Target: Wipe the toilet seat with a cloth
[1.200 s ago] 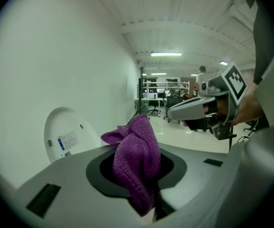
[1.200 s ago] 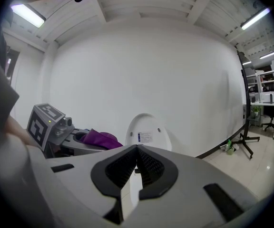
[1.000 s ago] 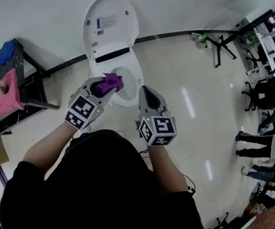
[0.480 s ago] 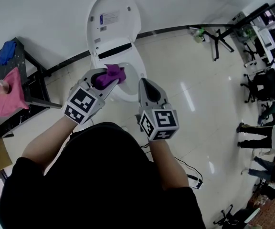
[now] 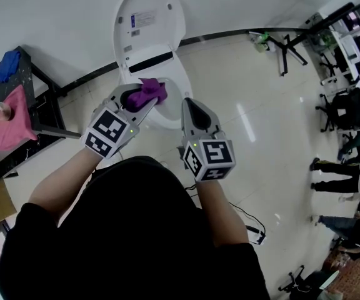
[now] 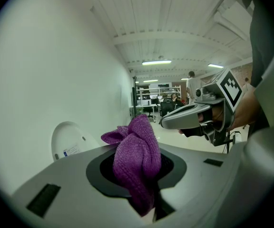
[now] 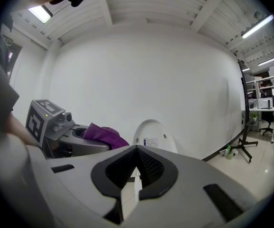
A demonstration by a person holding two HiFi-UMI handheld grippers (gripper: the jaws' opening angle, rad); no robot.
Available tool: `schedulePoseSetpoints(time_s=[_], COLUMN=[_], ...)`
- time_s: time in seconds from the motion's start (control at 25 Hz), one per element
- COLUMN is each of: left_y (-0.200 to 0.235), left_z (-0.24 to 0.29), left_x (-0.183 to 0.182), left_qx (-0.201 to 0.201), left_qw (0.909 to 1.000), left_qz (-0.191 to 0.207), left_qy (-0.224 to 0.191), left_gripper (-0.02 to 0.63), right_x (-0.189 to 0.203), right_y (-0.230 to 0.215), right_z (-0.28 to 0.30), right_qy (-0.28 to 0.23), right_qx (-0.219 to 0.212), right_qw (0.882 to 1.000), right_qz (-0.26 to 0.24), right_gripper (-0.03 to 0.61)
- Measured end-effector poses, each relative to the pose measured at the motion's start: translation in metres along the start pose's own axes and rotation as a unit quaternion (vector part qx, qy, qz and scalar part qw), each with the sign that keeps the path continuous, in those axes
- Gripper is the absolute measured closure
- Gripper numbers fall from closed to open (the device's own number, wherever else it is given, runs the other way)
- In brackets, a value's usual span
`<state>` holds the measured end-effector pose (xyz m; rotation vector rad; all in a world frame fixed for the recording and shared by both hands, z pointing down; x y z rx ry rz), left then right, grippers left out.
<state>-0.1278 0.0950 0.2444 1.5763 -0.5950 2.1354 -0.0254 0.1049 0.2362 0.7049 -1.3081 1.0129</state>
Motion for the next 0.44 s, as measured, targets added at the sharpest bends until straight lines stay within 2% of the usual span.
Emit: schedulePoseSetpoints(time_s=[0.44], left_y=[0.0000], left_z=[0.0015], left_x=[0.0031], left_qx=[0.000], left_qw=[1.0000], left_qz=[-0.002], left_qy=[0.000], left_gripper=[0.520], right_x=[0.0017], right_y=[0.0032], right_z=[0.0011], right_qy=[0.000], right_qx=[-0.004], right_qw=[1.000], right_qz=[-0.009], right_gripper=[0.565])
Point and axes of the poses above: the fingertips, and each gripper's own axes: z forward along the fingers, y to its left, x out of its underside, the point moved 2 cm from there along -z, backward along the fingers, and after that the axes turned 6 degrees about -y, right-handed, at the moved point
